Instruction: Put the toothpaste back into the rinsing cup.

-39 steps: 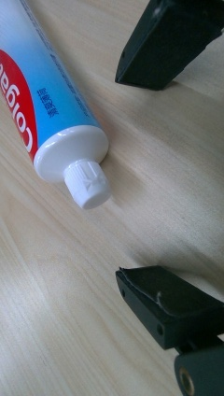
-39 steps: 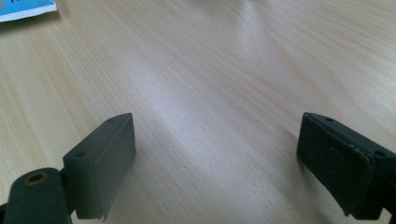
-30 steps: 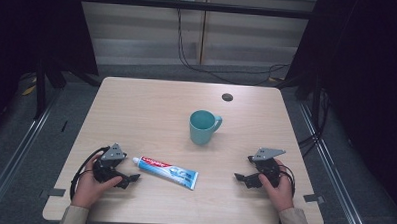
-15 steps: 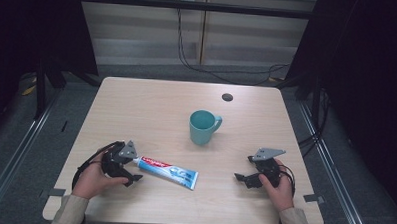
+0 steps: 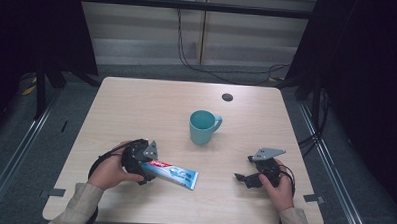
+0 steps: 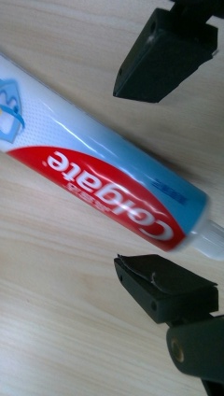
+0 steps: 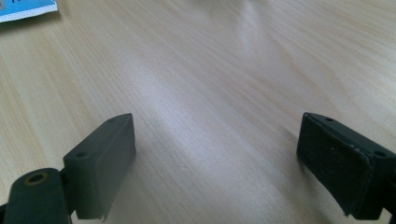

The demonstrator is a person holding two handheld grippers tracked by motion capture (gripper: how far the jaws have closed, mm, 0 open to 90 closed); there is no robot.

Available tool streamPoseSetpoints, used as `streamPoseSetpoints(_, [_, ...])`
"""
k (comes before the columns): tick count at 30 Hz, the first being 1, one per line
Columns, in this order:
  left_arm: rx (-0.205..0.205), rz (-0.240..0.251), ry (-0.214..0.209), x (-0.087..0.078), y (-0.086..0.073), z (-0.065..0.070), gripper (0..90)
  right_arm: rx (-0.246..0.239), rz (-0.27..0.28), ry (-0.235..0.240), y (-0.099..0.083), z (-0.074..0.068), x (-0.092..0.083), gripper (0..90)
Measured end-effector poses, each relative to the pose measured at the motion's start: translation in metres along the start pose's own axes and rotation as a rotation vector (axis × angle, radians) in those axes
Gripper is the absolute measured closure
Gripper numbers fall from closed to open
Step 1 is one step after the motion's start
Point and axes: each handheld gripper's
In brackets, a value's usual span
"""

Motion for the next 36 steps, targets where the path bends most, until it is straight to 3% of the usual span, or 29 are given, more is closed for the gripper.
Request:
streamPoseSetpoints(4, [-0.012,0.008,-0.015,0.006,0.003,0.002,16.4,-0.001,-0.001,0.001,0.0,0.0,0.0,11.2])
streamPoseSetpoints(14, [0.015,0.007,-0.057,0.014,0.015,0.004,21.1,-0.002,0.001,0.001,0.0,0.0,0.0,11.2])
streamPoseSetpoints(17, [-0.001,0.012,-0.063,0.016,0.017,0.005,22.7,0.0,0.0,0.001,0.0,0.0,0.0,11.2])
streamPoseSetpoints(18, [0.016,0.004,-0.065,0.016,0.018,0.005,24.0,-0.001,-0.001,0.001,0.0,0.0,0.0,11.2])
streamPoseSetpoints(28, [0.037,0.008,-0.085,0.02,0.026,0.007,25.2,-0.002,-0.001,0.002,0.0,0.0,0.0,11.2])
streamPoseSetpoints(36, [0.025,0.014,-0.112,0.025,0.027,0.009,29.5,-0.001,0.0,0.002,0.0,0.0,0.0,11.2])
Point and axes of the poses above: each handheld gripper's, and its own axes: x roughly forward along the jaws, y roughly out of its top, z roughly to its right, and after that the axes turned 14 degrees about y, right-handed
